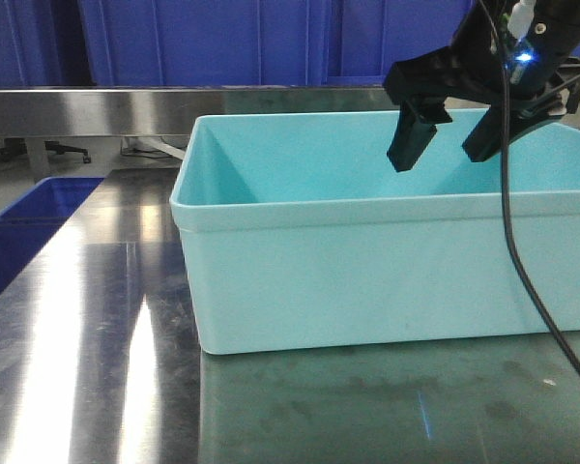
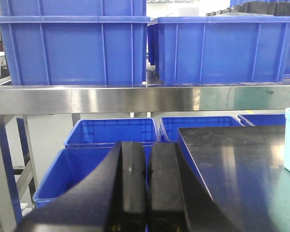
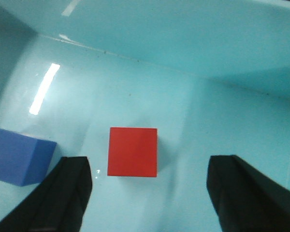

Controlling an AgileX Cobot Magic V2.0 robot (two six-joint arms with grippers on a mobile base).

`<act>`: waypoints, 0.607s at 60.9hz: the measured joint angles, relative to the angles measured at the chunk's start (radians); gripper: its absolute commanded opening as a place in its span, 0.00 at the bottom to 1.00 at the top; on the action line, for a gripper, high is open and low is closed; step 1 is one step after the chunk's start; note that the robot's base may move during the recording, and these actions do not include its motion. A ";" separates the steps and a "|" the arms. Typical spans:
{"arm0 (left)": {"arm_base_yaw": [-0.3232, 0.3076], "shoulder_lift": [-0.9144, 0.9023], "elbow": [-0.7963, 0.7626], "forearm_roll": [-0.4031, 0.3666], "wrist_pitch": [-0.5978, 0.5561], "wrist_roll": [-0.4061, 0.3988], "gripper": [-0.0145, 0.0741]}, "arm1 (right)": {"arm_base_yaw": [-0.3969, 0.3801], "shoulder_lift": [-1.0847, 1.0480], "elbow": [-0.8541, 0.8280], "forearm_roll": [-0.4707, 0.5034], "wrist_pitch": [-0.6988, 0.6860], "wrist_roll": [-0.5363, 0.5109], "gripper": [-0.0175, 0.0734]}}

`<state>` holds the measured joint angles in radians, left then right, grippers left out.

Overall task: Pick red cube and place on left shelf
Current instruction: 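Move the open right gripper over the red cube in the bin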

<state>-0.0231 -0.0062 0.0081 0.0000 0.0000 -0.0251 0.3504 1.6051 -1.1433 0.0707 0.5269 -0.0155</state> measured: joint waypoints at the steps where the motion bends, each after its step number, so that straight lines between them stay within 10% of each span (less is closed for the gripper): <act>1: 0.000 0.000 0.000 0.000 0.000 0.000 0.28 | 0.001 0.000 0.000 0.000 0.005 0.000 0.86; 37: 0.000 0.000 0.000 0.000 0.000 0.000 0.28 | 0.012 0.119 -0.178 0.000 0.240 -0.002 0.86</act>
<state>-0.0231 -0.0062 0.0081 0.0000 0.0000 -0.0251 0.3628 1.7245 -1.3211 0.0707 0.7670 -0.0178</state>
